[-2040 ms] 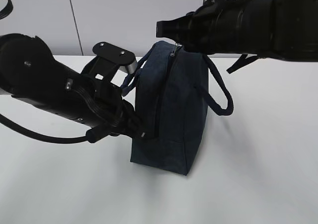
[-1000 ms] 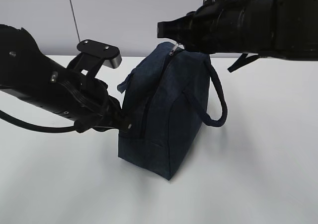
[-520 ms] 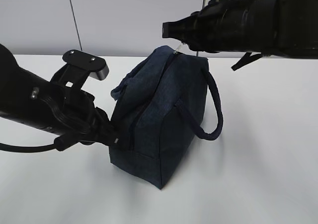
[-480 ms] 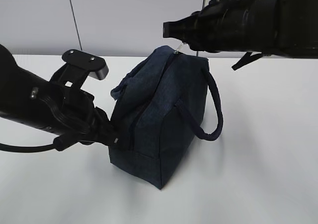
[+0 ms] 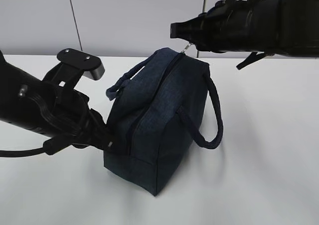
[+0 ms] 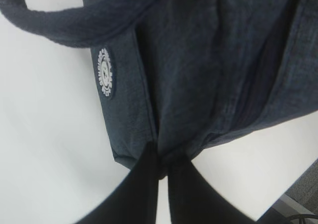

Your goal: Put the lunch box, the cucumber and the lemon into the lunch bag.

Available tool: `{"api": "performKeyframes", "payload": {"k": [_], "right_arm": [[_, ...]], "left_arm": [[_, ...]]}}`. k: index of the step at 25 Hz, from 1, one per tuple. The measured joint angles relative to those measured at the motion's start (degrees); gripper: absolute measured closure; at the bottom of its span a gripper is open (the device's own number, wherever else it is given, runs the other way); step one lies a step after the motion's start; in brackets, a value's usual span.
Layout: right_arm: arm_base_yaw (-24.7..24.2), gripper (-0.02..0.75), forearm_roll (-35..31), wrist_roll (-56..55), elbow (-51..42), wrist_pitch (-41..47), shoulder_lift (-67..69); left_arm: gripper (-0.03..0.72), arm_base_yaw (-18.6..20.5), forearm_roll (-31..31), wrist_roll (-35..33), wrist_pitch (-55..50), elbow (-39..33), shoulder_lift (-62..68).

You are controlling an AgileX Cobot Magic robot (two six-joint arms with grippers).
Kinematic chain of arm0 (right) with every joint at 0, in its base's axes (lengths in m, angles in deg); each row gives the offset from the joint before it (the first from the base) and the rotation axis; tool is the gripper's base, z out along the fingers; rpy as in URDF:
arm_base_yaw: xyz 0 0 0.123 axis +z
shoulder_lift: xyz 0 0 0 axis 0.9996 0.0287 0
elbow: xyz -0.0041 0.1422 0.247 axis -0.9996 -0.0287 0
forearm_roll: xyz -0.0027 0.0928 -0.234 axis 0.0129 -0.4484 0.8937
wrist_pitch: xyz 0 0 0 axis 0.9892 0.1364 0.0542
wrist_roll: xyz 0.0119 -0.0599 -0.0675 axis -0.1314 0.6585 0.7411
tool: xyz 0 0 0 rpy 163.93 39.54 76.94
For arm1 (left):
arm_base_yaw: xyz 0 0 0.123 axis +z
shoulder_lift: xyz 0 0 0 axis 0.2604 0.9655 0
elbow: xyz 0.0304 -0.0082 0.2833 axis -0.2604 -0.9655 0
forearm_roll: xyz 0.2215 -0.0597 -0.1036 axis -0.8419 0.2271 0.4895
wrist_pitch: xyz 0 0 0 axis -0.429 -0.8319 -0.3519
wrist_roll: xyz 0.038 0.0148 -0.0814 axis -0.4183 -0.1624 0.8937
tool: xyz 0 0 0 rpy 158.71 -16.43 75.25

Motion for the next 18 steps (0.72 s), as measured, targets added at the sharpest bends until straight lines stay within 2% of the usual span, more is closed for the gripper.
{"api": "performKeyframes", "payload": {"k": [14,16,18], "right_arm": [[-0.71,0.738,0.11,0.26,0.23,1.45,1.55],[-0.81,0.738,0.11,0.26,0.23,1.68,1.55],[-0.81,0.738,0.18,0.26,0.23,2.05,1.55]], "left_arm": [[0.692,0.00,-0.19,0.00,-0.94,-0.35,-0.26],[0.671,0.00,-0.19,0.00,-0.94,-0.35,-0.26],[0.615,0.00,-0.19,0.00,-1.08,-0.51,-0.26]]}}
